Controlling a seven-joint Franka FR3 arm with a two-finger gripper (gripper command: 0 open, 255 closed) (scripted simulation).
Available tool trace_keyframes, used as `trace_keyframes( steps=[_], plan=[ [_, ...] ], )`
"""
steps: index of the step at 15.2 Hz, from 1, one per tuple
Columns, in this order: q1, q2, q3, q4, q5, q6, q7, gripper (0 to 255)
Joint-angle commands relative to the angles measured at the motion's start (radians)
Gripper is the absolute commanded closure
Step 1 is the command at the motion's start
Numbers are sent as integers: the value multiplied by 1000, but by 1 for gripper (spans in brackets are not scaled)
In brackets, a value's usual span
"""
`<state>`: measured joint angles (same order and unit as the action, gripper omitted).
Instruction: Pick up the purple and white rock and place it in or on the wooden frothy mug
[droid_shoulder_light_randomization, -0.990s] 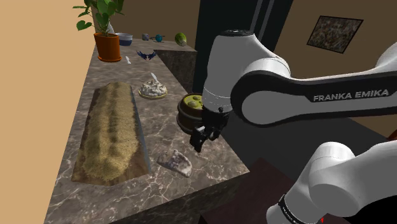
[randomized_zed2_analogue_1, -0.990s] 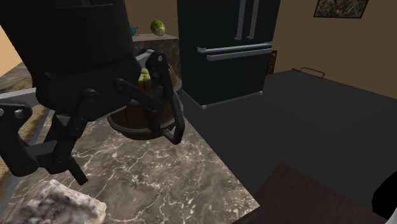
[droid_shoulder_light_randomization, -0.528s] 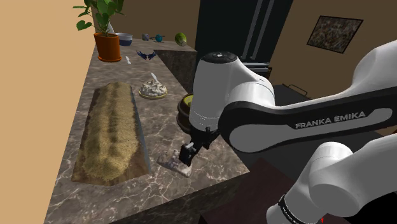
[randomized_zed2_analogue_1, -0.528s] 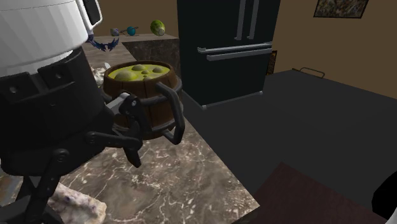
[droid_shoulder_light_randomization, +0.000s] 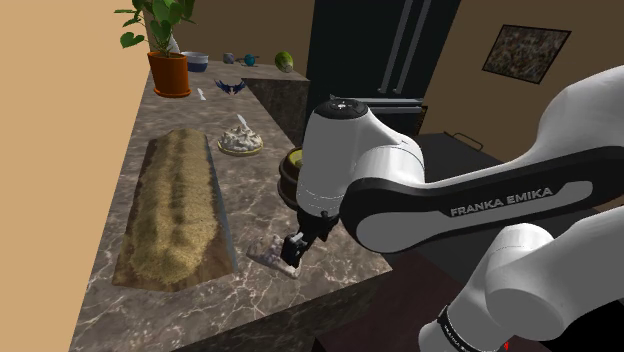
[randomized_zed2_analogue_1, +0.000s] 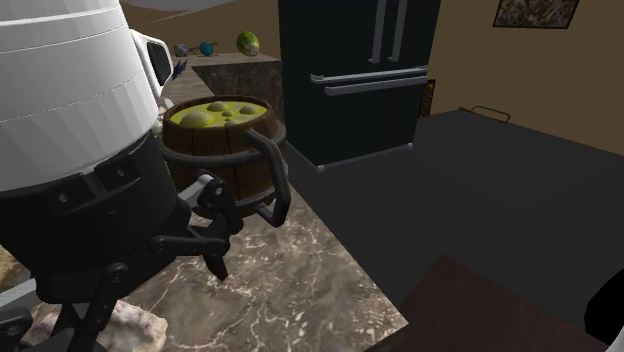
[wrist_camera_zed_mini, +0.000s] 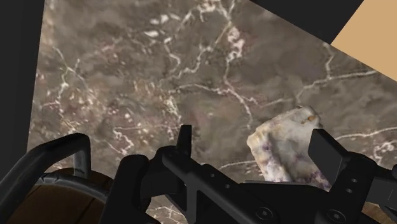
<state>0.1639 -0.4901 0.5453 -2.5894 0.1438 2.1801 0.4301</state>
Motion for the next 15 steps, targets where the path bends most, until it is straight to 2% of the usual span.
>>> trace_keyframes(
  steps=[1,3,4,15],
  plan=[
    [0,0,0,0,0,1,0,0],
    [0,0,0,0,0,0,0,0],
    [0,0,0,0,0,0,0,255],
    [-1,-4,-2,11,1,-10,-3,255]
  ],
)
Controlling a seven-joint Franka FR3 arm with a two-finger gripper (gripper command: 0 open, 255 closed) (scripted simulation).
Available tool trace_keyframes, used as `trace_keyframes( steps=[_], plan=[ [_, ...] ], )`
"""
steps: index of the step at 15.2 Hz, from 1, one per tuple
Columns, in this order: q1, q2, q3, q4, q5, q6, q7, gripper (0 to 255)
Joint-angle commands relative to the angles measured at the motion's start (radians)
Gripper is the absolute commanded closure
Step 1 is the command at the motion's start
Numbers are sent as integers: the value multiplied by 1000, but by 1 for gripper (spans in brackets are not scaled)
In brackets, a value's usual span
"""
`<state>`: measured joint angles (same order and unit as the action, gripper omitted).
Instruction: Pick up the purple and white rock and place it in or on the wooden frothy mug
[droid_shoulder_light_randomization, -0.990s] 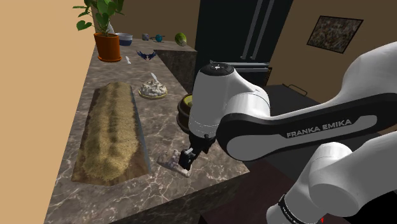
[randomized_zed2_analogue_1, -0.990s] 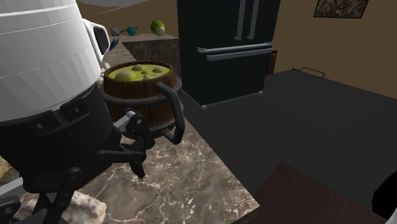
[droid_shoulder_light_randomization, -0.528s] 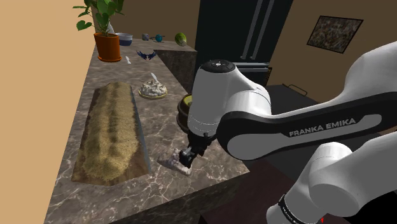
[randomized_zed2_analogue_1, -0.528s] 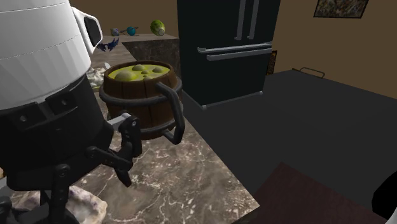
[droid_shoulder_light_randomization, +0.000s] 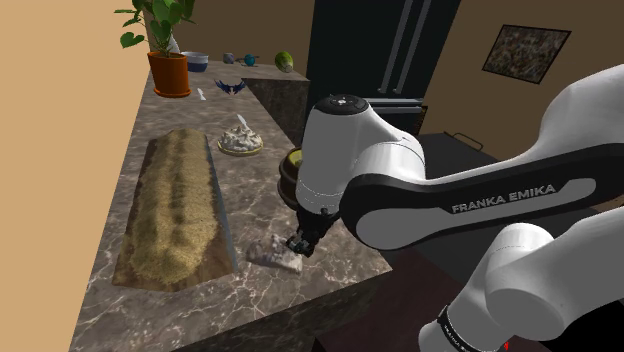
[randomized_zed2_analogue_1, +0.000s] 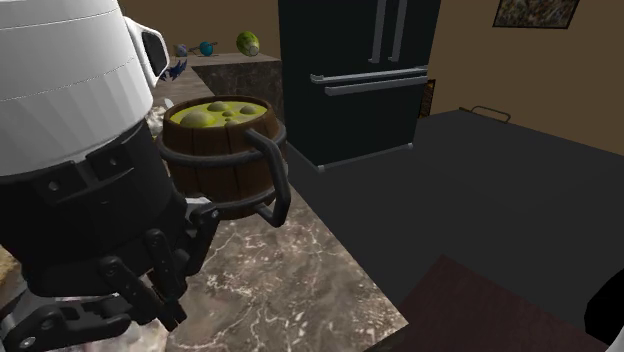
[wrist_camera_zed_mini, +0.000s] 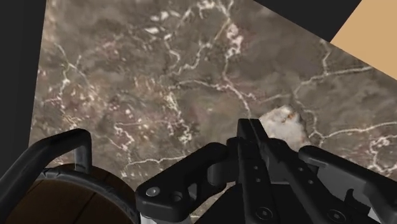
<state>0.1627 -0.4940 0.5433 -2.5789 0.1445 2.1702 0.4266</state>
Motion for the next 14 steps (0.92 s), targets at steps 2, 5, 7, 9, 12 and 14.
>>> trace_keyframes(
  steps=[2,5,7,9,12,14],
  plan=[
    [1,38,8,41,-40,-3,-56,0],
    [14,142,38,155,-154,-14,-219,0],
    [28,200,62,220,-223,-22,-321,0],
    [23,215,66,205,-233,5,-313,0],
    [14,238,71,183,-251,47,-300,0],
    [7,256,75,170,-265,75,-290,0]
  ],
)
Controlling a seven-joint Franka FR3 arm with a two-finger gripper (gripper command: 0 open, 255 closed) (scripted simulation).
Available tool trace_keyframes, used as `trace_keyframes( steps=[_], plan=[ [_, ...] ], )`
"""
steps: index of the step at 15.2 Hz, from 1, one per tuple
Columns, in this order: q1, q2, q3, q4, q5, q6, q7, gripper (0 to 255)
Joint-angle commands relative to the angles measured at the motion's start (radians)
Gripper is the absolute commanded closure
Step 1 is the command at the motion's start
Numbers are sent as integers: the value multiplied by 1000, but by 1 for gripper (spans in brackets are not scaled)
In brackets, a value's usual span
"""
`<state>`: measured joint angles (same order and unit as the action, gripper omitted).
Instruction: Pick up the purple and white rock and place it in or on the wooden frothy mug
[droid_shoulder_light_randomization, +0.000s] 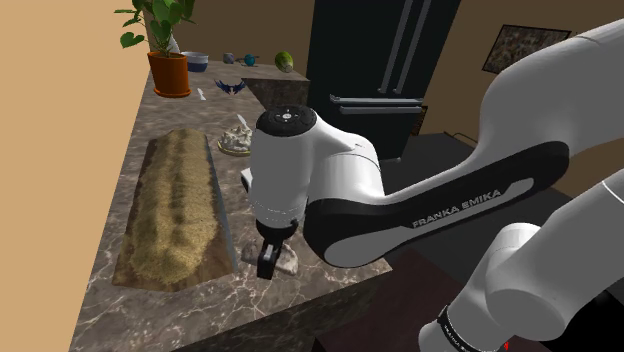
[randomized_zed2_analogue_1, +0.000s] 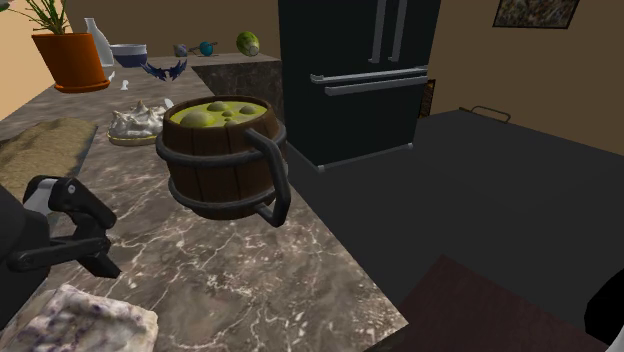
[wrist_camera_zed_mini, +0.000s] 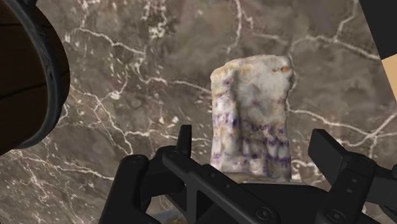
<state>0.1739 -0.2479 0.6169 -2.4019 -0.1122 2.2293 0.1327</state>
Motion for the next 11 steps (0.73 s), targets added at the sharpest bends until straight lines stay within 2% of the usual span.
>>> trace_keyframes(
  steps=[1,9,10,11],
  plan=[
    [-6,15,2,-11,-12,23,7,0],
    [-6,15,2,-11,-12,23,7,0],
    [-6,15,2,-11,-12,23,7,255],
    [-6,15,2,-11,-12,23,7,255]
  ],
)
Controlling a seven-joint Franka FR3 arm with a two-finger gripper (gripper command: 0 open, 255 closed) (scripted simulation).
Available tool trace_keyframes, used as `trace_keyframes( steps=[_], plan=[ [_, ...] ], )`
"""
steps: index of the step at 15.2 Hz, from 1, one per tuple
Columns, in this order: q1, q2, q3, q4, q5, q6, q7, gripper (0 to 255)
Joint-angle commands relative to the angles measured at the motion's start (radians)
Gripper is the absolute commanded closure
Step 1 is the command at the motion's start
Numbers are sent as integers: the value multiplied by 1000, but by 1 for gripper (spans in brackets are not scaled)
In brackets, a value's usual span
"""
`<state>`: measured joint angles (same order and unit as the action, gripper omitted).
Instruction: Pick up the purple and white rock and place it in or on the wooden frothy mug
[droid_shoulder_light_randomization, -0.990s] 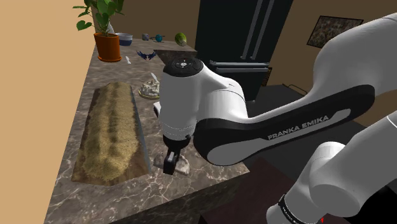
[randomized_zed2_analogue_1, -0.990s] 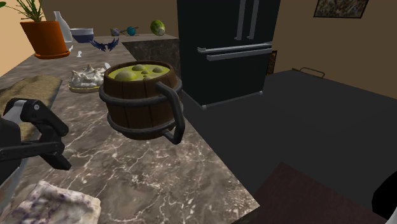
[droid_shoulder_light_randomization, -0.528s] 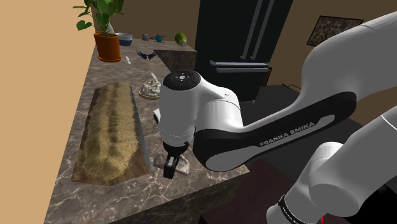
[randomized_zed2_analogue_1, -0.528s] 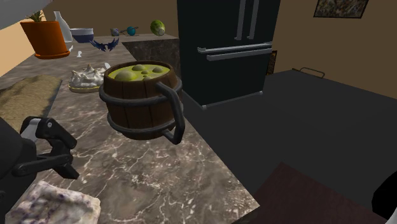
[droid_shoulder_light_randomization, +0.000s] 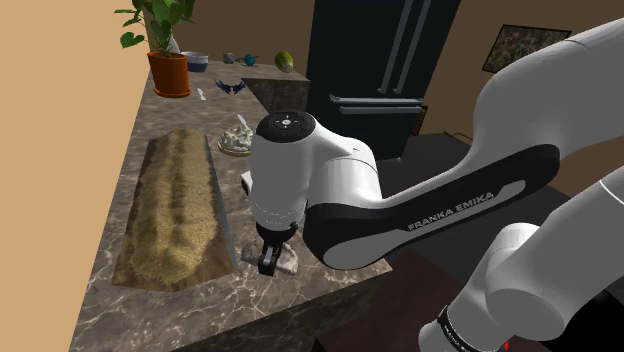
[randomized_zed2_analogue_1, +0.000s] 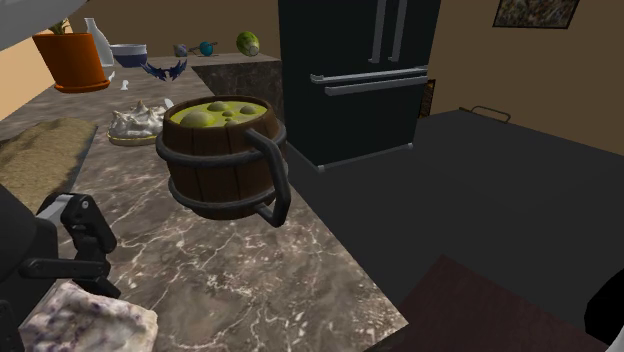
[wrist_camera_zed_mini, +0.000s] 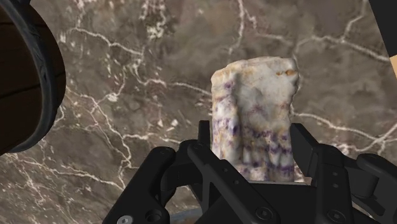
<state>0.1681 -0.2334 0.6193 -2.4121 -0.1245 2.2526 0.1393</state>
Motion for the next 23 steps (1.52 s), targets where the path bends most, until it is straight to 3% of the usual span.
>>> trace_keyframes(
  steps=[1,8,23],
  plan=[
    [0,0,0,0,0,0,0,255],
    [0,0,0,0,0,0,0,255],
    [20,-96,-44,125,65,-202,-85,255]
  ],
)
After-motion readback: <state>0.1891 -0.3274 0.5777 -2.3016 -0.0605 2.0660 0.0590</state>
